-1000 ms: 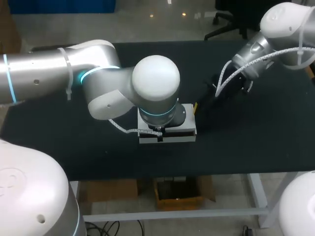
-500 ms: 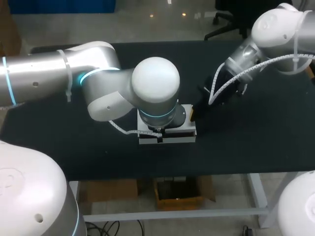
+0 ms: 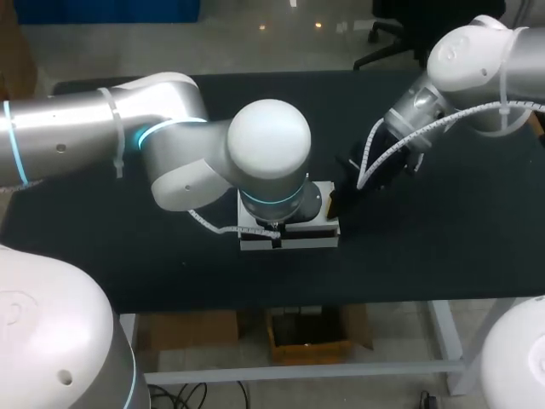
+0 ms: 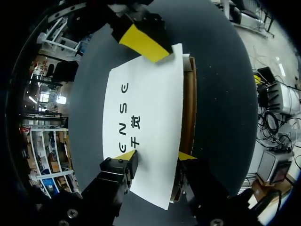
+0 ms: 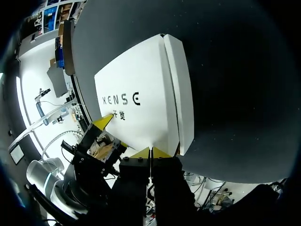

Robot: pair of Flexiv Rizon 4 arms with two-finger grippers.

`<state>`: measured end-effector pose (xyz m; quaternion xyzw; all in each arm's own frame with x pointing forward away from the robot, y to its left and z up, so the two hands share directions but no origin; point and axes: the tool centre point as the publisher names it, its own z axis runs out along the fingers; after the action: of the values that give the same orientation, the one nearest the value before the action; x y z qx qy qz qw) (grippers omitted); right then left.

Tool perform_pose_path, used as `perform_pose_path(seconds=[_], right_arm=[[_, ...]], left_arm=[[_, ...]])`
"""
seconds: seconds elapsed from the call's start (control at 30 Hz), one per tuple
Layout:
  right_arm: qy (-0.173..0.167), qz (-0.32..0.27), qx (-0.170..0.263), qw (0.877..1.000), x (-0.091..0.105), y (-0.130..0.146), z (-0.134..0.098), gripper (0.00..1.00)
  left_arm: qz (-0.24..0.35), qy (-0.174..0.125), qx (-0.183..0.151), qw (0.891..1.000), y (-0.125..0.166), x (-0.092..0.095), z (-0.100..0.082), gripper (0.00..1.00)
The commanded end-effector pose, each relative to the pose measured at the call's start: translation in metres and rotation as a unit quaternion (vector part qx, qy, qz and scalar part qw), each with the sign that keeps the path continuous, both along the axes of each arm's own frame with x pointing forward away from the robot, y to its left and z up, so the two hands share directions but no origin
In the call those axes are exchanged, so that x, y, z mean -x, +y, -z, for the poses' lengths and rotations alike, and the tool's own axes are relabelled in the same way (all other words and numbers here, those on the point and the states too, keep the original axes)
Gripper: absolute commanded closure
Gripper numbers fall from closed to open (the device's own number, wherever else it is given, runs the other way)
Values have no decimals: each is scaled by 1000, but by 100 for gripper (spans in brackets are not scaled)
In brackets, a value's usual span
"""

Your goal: Assemble the packaging by folding the flat box into shape, placing the metal phone stand inside, and closing the box properly

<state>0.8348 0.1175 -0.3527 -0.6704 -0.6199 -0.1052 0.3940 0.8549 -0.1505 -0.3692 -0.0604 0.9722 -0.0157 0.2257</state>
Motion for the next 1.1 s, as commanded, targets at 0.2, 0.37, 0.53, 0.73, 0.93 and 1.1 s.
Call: perform_pose_path(seconds=[0.2,0.37,0.53,0.73,0.93,1.1], right_arm=[[8,-1,-1,1000,-1,-2,7,100],[10,1,-2,1000,-1,-2,9,100],[11,2,-3,1000,-1,-2,10,100],[10,2,-4,1000,-2,-1,10,100],[9,2,-4,1000,-2,1,9,100],[9,3,-2,1000,-2,1,9,100]], left_arm=[[-1,-1,0,1000,1,3,1,53],[0,-1,2,1000,2,4,-1,52],[5,-4,11,1000,8,10,-6,50],[14,-23,24,999,16,23,-18,36],[18,-35,62,997,27,30,-33,34],[2,-26,102,994,35,29,-42,64]])
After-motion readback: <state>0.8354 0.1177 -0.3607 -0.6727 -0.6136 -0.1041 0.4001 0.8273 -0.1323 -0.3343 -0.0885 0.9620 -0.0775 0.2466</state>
